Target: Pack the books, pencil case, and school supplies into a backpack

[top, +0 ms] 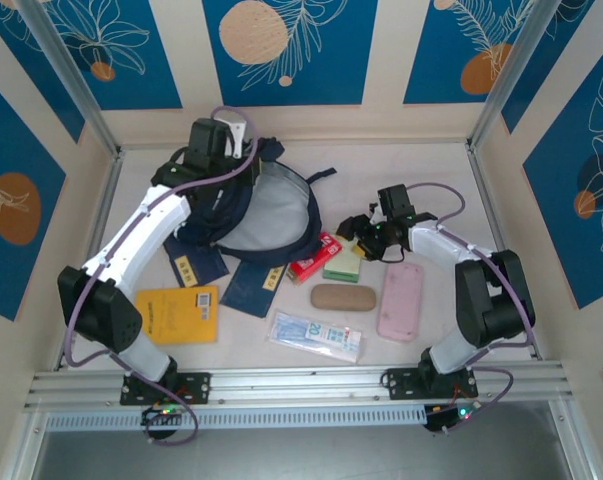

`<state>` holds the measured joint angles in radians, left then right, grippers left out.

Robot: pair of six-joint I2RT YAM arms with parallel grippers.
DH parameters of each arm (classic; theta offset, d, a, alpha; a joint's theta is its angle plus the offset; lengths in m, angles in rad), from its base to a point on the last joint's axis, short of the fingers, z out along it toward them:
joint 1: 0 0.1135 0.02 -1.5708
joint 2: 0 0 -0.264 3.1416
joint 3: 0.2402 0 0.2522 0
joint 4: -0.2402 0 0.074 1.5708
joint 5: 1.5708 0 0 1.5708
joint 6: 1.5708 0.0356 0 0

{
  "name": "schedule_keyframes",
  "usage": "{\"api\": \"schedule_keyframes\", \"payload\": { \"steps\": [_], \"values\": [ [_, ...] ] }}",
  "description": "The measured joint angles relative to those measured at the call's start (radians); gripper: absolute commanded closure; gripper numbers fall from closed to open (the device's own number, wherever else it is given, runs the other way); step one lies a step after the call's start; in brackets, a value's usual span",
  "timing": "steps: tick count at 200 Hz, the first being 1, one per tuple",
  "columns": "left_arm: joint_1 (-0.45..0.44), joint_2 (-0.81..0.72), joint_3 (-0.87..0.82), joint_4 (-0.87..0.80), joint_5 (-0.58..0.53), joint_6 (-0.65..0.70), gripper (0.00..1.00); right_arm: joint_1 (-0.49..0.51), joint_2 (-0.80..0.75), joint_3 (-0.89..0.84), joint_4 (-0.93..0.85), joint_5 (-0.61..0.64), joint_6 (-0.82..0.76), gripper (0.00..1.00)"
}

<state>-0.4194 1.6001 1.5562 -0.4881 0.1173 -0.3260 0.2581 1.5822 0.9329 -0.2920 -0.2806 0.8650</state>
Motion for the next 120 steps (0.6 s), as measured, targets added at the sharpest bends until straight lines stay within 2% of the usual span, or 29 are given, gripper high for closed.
{"api": "schedule_keyframes", "payload": {
  "steps": [36,82,120],
  "values": [
    [-0.035,0.000,-0.127,0.067,0.060,-0.060,1.00,-0.016,0.080,-0.006,0.083,-0.046,0.022,0.43],
    [-0.077,0.009,-0.201,0.118,0.067,-0.083,1.00,-0.016,0.174,0.004,0.124,-0.066,0.027,0.44],
    [-0.077,0.024,-0.214,0.138,0.077,-0.092,1.00,-0.013,0.209,0.016,0.206,-0.103,0.048,0.55]
  ]
}}
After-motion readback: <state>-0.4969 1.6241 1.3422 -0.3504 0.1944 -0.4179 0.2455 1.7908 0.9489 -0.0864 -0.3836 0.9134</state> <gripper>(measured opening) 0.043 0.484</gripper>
